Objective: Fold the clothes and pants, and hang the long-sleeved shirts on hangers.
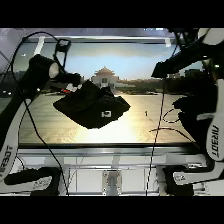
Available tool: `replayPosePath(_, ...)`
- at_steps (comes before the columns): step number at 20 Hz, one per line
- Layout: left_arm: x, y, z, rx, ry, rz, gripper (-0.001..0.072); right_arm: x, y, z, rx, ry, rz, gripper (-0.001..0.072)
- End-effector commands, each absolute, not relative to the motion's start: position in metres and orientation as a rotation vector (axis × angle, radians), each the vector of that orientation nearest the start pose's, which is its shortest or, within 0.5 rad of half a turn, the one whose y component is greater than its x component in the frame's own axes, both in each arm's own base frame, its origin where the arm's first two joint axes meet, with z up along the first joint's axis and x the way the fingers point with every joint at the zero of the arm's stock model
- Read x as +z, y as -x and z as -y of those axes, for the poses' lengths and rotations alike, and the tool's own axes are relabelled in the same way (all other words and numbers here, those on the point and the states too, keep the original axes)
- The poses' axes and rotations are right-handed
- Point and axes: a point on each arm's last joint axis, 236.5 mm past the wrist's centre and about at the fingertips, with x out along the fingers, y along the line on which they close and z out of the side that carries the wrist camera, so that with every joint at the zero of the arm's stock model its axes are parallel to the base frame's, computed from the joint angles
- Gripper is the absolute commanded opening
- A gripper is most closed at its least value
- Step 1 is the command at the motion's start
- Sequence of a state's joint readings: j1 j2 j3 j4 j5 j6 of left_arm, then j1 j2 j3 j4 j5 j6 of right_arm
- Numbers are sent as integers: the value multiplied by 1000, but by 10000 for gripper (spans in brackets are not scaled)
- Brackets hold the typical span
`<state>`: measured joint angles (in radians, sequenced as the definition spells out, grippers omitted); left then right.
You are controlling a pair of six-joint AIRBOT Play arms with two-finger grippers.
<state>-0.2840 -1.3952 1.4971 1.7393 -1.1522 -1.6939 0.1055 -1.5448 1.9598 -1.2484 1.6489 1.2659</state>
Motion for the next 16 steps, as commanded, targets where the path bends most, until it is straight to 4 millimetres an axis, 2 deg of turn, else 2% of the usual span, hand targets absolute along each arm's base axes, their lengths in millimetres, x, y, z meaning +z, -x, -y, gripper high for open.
replayPosePath(1, 34, -461, 65, -135, 33, -1193, 700, 93, -443, -139, 628, 53, -1298, 503)
replayPosePath(4, -13, -470, 90, -299, 130, -1259, 699, 56, -446, -162, 712, -49, -1385, 504)
replayPosePath(8, -59, -494, 107, -332, 130, -1239, 699, 24, -443, -183, 803, -149, -1455, 521)
replayPosePath(12, -73, -517, 124, -368, 128, -1216, 699, 13, -425, -195, 895, -189, -1505, 523)
replayPosePath(15, -69, -534, 125, -370, 121, -1187, 699, 15, -395, -210, 1018, -157, -1566, 522)
replayPosePath(16, -66, -536, 121, -362, 101, -1178, 699, 17, -393, -217, 1038, -151, -1562, 522)
